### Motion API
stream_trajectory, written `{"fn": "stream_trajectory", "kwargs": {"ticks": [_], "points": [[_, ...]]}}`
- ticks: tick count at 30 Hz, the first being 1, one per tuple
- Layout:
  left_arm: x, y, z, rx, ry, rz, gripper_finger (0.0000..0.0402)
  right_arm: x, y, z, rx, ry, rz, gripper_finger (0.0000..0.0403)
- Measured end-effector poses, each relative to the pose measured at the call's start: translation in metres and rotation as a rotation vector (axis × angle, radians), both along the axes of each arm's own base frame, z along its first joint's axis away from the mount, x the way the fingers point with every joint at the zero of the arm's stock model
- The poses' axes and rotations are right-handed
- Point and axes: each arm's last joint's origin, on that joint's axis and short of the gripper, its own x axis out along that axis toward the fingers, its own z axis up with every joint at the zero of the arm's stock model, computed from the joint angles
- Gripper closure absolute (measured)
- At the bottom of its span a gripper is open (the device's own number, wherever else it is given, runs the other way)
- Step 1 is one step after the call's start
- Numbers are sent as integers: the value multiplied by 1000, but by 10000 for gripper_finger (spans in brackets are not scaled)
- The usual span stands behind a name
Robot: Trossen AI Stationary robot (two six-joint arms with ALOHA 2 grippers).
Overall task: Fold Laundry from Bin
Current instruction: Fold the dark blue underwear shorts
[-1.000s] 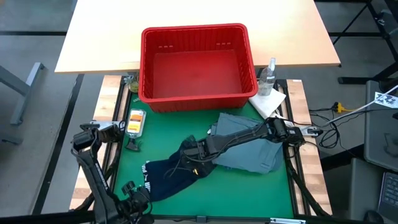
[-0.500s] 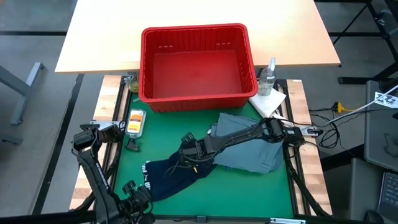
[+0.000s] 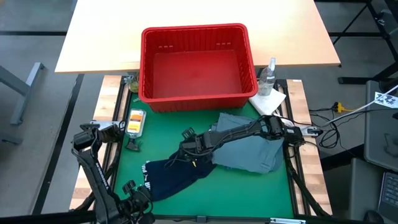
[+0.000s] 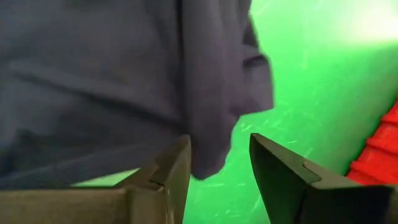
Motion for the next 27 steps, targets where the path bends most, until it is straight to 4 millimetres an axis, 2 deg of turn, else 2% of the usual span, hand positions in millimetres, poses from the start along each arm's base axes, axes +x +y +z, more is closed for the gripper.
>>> {"fn": "stream_trajectory", "kwargs": {"ticks": [3, 12, 23, 27], "points": [[0, 0, 0, 0, 0, 0, 401, 2, 1, 1, 5, -18, 2, 251], [0, 0, 0, -1, 0, 0, 401, 2, 1, 1, 6, -25, 3, 329], [0, -1, 0, -9, -4, 0, 401, 2, 1, 1, 13, -24, 8, 394], [0, -1, 0, -10, -5, 0, 401, 2, 1, 1, 13, -26, 7, 391]]}}
